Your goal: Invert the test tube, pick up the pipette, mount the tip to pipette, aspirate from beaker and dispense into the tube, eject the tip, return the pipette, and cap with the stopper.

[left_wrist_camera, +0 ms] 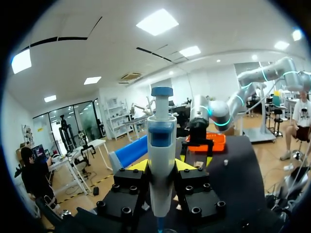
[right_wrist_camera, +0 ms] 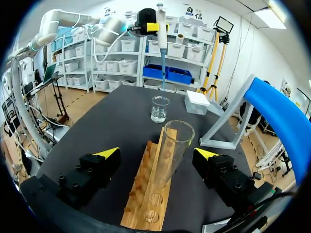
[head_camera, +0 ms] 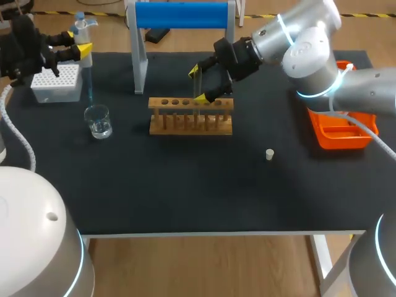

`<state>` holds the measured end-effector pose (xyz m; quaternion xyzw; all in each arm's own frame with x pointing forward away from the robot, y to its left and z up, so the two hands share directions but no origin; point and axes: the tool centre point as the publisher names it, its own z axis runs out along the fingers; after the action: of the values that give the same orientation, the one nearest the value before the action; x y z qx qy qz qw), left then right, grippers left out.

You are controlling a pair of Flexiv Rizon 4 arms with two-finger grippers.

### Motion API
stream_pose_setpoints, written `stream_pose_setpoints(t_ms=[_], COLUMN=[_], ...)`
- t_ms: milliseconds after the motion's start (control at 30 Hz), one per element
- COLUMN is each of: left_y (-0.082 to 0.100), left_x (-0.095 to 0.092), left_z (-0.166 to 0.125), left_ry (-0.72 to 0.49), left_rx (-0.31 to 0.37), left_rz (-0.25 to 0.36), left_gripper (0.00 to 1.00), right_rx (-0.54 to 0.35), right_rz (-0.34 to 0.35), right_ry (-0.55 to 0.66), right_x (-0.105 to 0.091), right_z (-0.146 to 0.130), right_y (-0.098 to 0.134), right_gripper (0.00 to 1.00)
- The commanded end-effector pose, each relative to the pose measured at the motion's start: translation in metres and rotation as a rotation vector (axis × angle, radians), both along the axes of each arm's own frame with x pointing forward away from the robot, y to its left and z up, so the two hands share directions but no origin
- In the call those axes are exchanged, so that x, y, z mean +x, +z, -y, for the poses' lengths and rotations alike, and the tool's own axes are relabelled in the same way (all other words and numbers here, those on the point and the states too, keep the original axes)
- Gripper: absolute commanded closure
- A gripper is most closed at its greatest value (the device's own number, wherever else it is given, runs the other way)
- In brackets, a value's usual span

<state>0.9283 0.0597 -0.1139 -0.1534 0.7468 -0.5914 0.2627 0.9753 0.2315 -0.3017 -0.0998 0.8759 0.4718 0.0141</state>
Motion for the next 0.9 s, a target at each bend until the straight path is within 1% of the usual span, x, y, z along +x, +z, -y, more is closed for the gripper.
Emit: stream_pose_setpoints(t_ms=[33, 100, 133, 167, 200, 233, 267, 333, 367, 400, 433, 467, 533, 633, 667, 700, 900], left_y=[0.024, 0.035, 0.041, 0.045, 0.049, 0.054, 0.057, 0.063, 0.067, 0.069, 0.073, 0.076, 0.082, 0.089, 0.091, 0.093, 0.093], left_x=[-0.003, -0.003, -0.003, -0.003, -0.003, -0.003, -0.003, -0.003, -0.004, -0.004, -0.005, -0.005, -0.006, -0.007, -0.008, -0.009, -0.009], left_z=[0.017, 0.027, 0.032, 0.037, 0.044, 0.050, 0.056, 0.070, 0.078, 0.087, 0.098, 0.107, 0.123, 0.146, 0.152, 0.158, 0.158], left_ry=[0.015, -0.004, -0.020, -0.028, -0.049, -0.074, -0.087, -0.113, -0.137, -0.146, -0.173, -0.194, -0.220, -0.263, -0.278, -0.295, -0.295], left_rx=[0.018, 0.006, -0.024, -0.014, -0.019, -0.047, -0.047, -0.050, -0.071, -0.057, -0.063, -0.080, -0.071, -0.089, -0.102, -0.092, -0.092], left_rz=[-0.014, -0.020, -0.022, -0.033, -0.032, -0.032, -0.039, -0.054, -0.056, -0.063, -0.066, -0.067, -0.065, -0.057, -0.064, -0.062, -0.062], left_gripper=[1.00, 1.00, 1.00, 1.00, 1.00, 1.00, 1.00, 1.00, 1.00, 1.00, 1.00, 1.00, 1.00, 1.00, 1.00, 1.00, 1.00], right_rx=[0.000, 0.000, 0.000, 0.000, 0.000, 0.000, 0.000, 0.000, 0.000, 0.000, 0.000, 0.000, 0.000, 0.000, 0.000, 0.000, 0.000], right_rz=[0.001, 0.001, 0.001, 0.001, 0.001, 0.001, 0.001, 0.001, 0.001, 0.001, 0.001, 0.001, 0.001, 0.001, 0.001, 0.001, 0.001], right_ry=[0.001, 0.001, 0.001, 0.001, 0.001, 0.001, 0.001, 0.001, 0.001, 0.001, 0.001, 0.001, 0.001, 0.001, 0.001, 0.001, 0.001], right_x=[0.000, 0.000, 0.000, 0.000, 0.000, 0.000, 0.000, 0.000, 0.000, 0.000, 0.000, 0.000, 0.000, 0.000, 0.000, 0.000, 0.000], right_z=[0.001, 0.001, 0.001, 0.001, 0.001, 0.001, 0.001, 0.001, 0.001, 0.001, 0.001, 0.001, 0.001, 0.001, 0.001, 0.001, 0.001], right_y=[0.000, 0.000, 0.000, 0.000, 0.000, 0.000, 0.000, 0.000, 0.000, 0.000, 0.000, 0.000, 0.000, 0.000, 0.000, 0.000, 0.000], right_gripper=[0.00, 0.00, 0.00, 0.00, 0.00, 0.00, 0.00, 0.00, 0.00, 0.00, 0.00, 0.00, 0.00, 0.00, 0.00, 0.00, 0.00])
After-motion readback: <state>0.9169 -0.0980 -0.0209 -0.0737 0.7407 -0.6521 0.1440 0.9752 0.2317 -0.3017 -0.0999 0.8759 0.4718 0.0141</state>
